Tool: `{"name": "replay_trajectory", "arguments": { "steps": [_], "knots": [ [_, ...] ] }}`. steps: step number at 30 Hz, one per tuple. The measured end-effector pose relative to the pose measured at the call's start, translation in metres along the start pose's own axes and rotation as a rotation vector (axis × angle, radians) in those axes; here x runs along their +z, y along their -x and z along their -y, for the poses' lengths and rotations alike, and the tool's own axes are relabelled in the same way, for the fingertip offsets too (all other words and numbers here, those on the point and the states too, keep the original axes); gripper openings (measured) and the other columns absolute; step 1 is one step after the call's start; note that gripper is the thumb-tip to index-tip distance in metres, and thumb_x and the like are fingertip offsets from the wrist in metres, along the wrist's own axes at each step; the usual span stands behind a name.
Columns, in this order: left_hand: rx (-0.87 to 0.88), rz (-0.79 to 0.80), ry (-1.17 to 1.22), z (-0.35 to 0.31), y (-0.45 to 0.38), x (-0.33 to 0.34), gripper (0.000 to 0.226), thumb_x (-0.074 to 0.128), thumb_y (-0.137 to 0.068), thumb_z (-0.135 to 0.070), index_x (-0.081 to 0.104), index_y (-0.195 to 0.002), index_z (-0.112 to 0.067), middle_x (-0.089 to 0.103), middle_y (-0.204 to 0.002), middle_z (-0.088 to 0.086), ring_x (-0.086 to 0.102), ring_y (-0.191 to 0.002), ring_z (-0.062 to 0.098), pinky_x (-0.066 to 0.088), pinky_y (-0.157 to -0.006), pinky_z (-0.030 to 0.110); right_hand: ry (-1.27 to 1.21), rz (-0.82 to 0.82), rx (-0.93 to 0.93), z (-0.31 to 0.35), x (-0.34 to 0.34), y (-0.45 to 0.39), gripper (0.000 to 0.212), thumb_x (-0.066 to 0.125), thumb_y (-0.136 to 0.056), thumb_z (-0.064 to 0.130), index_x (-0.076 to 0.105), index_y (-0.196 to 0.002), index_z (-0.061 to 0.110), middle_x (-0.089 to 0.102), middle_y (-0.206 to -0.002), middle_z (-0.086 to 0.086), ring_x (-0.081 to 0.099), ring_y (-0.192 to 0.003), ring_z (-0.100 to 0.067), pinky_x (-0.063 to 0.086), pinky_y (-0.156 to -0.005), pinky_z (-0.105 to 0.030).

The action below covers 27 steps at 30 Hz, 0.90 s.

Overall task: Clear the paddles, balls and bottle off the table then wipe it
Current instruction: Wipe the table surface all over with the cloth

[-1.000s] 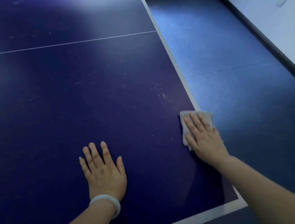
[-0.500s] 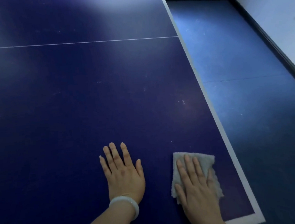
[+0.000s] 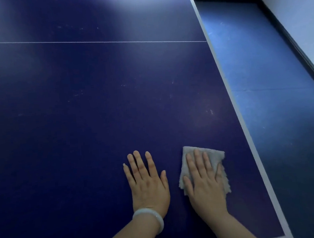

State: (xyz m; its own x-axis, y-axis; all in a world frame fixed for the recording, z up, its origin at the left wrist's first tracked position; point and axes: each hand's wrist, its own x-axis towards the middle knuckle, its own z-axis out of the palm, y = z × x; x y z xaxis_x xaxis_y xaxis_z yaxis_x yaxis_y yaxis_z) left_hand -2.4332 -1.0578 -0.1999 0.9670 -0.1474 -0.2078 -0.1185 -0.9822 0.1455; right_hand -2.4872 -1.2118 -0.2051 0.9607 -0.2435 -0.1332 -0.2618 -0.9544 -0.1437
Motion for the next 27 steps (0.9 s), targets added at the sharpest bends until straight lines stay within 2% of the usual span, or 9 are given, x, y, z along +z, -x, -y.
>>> {"name": "replay_trajectory", "arguments": {
  "steps": [4, 8, 10, 13, 17, 20, 22, 25, 27],
  "knots": [
    [0.000, 0.020, -0.004, -0.001, 0.000, -0.006, 0.071, 0.017, -0.094, -0.047, 0.027, -0.149, -0.004, 0.019, -0.156, 0.029, 0.015, -0.147, 0.043, 0.020, -0.116, 0.061, 0.062, 0.007, -0.177, -0.020, -0.010, -0.047, 0.062, 0.019, -0.099, 0.048, 0.005, -0.157, 0.029, -0.001, -0.165, 0.006, -0.005, -0.151, -0.013, 0.003, -0.121, -0.053],
    [-0.011, 0.018, 0.063, 0.003, -0.010, -0.020, 0.058, 0.040, -0.096, -0.042, 0.047, -0.143, -0.010, 0.039, -0.149, 0.024, 0.035, -0.141, 0.039, 0.032, -0.113, 0.054, 0.055, 0.005, 0.026, -0.055, -0.021, -0.096, 0.063, 0.004, -0.095, 0.052, -0.007, -0.155, 0.034, -0.011, -0.162, 0.011, -0.016, -0.149, -0.009, -0.008, -0.121, -0.048],
    [-0.021, 0.030, 0.090, 0.007, -0.024, -0.025, 0.059, 0.039, -0.098, -0.042, 0.036, -0.149, -0.012, 0.027, -0.156, 0.016, 0.023, -0.146, 0.032, 0.022, -0.119, 0.047, 0.043, 0.003, 0.054, -0.063, -0.023, -0.103, 0.063, 0.003, -0.094, 0.052, -0.007, -0.154, 0.035, -0.011, -0.162, 0.012, -0.015, -0.149, -0.009, -0.007, -0.121, -0.048],
    [-0.103, -0.020, 0.073, 0.003, -0.061, -0.033, 0.067, 0.023, -0.100, -0.049, 0.009, -0.155, -0.013, 0.003, -0.162, 0.014, 0.000, -0.151, 0.029, 0.003, -0.122, 0.043, 0.035, -0.008, 0.026, -0.068, -0.024, -0.104, 0.063, 0.007, -0.096, 0.051, -0.006, -0.155, 0.034, -0.008, -0.163, 0.010, -0.013, -0.149, -0.009, -0.008, -0.121, -0.048],
    [-0.281, -0.005, 0.109, -0.014, -0.099, -0.032, 0.073, 0.013, -0.100, -0.054, -0.007, -0.155, -0.011, -0.014, -0.161, 0.017, -0.014, -0.149, 0.031, -0.003, -0.122, 0.048, 0.034, 0.007, -0.047, -0.078, -0.027, -0.102, 0.063, 0.012, -0.097, 0.050, -0.003, -0.156, 0.032, -0.007, -0.163, 0.009, -0.013, -0.150, -0.010, -0.008, -0.121, -0.048],
    [-0.344, -0.020, 0.038, -0.024, -0.103, -0.022, 0.076, 0.001, -0.096, -0.055, -0.015, -0.152, -0.007, -0.018, -0.160, 0.020, -0.017, -0.148, 0.035, -0.003, -0.121, 0.052, 0.025, 0.025, -0.139, -0.098, -0.030, -0.101, 0.062, 0.018, -0.098, 0.048, 0.004, -0.157, 0.032, -0.003, -0.164, 0.010, -0.007, -0.151, -0.010, -0.001, -0.122, -0.049],
    [-0.360, -0.044, 0.007, -0.027, -0.103, -0.018, 0.077, -0.009, -0.091, -0.054, -0.016, -0.151, -0.006, -0.016, -0.160, 0.021, -0.015, -0.148, 0.035, -0.003, -0.121, 0.053, 0.018, 0.032, -0.169, -0.110, -0.032, -0.106, 0.062, 0.020, -0.098, 0.049, 0.007, -0.156, 0.033, 0.000, -0.164, 0.011, -0.005, -0.151, -0.010, -0.002, -0.121, -0.047],
    [-0.370, -0.075, 0.004, -0.027, -0.104, -0.014, 0.077, -0.011, -0.089, -0.052, -0.015, -0.152, -0.007, -0.014, -0.161, 0.019, -0.014, -0.149, 0.034, -0.004, -0.121, 0.052, 0.045, -0.004, -0.125, -0.122, -0.038, -0.138, 0.062, 0.015, -0.097, 0.049, 0.007, -0.156, 0.032, 0.002, -0.164, 0.010, -0.006, -0.151, -0.010, -0.003, -0.122, -0.047],
    [-0.382, -0.089, -0.010, -0.027, -0.106, -0.014, 0.076, -0.010, -0.089, -0.052, -0.014, -0.151, -0.008, -0.013, -0.161, 0.019, -0.013, -0.149, 0.033, -0.004, -0.121, 0.051, 0.047, -0.025, -0.037, -0.124, -0.045, -0.178, 0.061, 0.008, -0.097, 0.049, -0.002, -0.155, 0.034, -0.003, -0.163, 0.011, -0.012, -0.148, -0.008, -0.006, -0.121, -0.047]
  ]
}}
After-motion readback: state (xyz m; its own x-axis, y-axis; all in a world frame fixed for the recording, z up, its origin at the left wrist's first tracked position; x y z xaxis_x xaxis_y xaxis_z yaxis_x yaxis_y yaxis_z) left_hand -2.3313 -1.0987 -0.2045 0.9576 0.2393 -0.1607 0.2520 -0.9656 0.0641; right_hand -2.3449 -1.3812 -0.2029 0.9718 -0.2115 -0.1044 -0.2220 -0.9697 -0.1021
